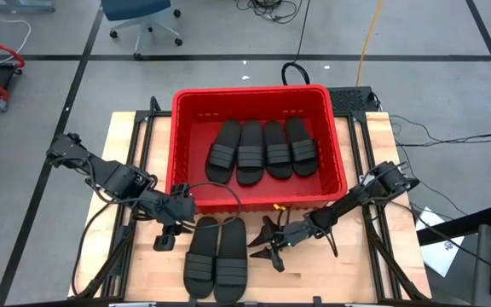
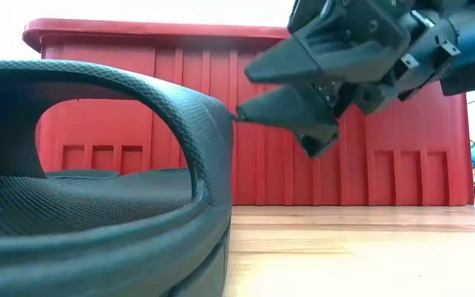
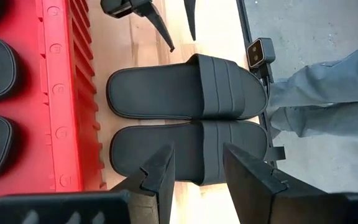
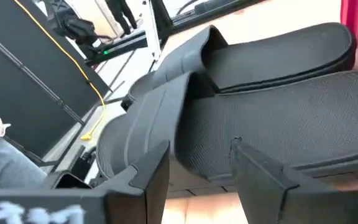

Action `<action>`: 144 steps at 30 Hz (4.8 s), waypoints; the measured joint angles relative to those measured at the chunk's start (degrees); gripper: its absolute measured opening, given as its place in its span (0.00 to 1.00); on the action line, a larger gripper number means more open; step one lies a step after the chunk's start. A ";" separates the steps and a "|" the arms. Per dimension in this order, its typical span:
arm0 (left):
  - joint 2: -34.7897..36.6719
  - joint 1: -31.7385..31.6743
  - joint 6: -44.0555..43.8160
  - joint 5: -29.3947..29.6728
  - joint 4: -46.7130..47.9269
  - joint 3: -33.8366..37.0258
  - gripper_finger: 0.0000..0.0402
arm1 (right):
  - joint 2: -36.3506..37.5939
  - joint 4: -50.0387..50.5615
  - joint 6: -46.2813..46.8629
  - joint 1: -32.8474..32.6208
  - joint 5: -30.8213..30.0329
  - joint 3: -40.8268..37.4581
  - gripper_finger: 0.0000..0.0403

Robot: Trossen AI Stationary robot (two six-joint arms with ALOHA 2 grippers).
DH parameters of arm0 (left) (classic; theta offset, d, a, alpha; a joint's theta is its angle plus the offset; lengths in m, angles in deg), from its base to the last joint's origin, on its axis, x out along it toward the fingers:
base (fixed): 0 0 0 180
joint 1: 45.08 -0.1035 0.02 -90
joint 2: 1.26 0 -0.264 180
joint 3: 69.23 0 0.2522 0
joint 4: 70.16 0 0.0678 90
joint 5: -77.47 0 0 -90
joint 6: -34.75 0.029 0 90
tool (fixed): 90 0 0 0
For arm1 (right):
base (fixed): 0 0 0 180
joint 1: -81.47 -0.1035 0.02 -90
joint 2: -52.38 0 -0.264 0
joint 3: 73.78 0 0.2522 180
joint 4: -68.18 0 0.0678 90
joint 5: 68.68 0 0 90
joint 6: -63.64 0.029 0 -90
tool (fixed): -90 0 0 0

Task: Pick and place slides into bin
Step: Put the black slide into the red bin

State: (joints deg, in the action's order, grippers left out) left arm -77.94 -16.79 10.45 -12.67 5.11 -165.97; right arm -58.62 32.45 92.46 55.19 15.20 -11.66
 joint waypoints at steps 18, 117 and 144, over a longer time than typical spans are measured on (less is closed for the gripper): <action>-0.02 -0.06 0.03 0.02 0.47 0.00 0.33 | -2.41 5.48 -5.76 -2.19 -1.26 6.45 0.38; -0.02 -0.08 6.30 -1.46 1.92 0.00 0.33 | 35.84 32.79 -4.46 -4.16 8.85 9.75 0.00; -0.02 -6.34 4.31 2.82 1.07 0.00 0.33 | 60.67 69.03 -21.75 31.17 3.11 9.74 0.00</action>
State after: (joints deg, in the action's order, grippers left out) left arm -77.97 -23.13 14.76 -9.85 6.18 -165.97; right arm 2.05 101.48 70.71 86.36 18.31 -1.92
